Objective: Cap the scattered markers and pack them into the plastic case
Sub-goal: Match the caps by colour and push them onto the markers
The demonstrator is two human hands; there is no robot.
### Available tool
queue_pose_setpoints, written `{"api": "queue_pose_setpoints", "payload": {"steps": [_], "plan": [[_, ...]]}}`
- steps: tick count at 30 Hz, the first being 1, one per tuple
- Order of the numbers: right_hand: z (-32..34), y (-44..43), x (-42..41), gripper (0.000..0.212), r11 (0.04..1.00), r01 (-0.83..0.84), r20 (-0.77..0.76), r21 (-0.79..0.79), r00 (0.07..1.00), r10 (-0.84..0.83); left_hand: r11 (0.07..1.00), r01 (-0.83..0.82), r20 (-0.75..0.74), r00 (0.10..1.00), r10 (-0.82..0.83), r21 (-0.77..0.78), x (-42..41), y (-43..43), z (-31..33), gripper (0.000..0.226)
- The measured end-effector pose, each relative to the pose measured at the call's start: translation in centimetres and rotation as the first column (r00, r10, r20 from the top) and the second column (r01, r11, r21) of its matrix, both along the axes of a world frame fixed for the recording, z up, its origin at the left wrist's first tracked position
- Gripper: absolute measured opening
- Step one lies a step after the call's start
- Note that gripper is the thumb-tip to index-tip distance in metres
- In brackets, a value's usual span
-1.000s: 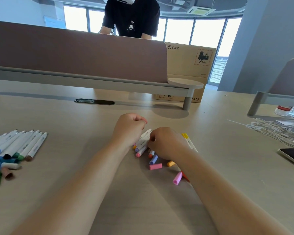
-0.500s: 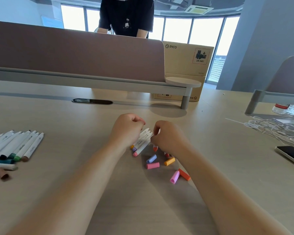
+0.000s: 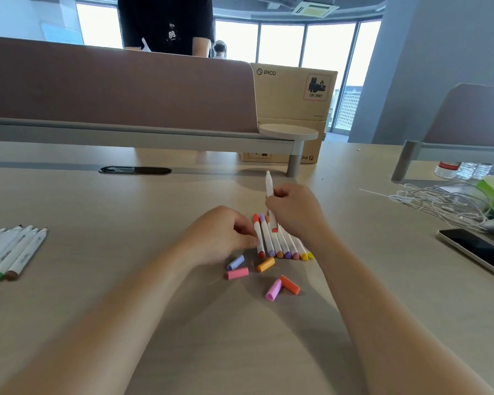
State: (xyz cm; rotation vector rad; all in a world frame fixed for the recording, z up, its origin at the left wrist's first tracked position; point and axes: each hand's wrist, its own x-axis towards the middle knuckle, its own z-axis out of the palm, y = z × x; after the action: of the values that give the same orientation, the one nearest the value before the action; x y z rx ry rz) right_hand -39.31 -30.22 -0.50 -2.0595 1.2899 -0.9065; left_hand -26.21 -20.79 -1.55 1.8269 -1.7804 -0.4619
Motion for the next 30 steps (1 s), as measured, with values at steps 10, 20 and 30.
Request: {"api": "queue_pose_setpoints", "payload": {"steps": [10, 20, 30], "plan": [[-0.3, -0.1, 0.2, 0.011, 0.999, 0.035, 0.065, 0.026, 0.997, -0.036, 0.966, 0.251, 0.089, 0.963, -0.255, 0.055, -3.5, -0.1, -1.8, 0.022], [0.2, -0.1, -0.2, 0.012, 0.999, -0.017, 0.093, 0.03, 0.996, 0.014, 0.967, 0.243, 0.177, 0.951, -0.253, 0.072, -3.4, -0.3, -1.9, 0.014], [-0.1, 0.2, 0.1, 0.023, 0.994, -0.097, 0.019, -0.045, 0.995, 0.098, 0.966, -0.221, -0.28, 0.944, 0.177, -0.133, 1.2, -0.7, -0.1, 0.009]]}}
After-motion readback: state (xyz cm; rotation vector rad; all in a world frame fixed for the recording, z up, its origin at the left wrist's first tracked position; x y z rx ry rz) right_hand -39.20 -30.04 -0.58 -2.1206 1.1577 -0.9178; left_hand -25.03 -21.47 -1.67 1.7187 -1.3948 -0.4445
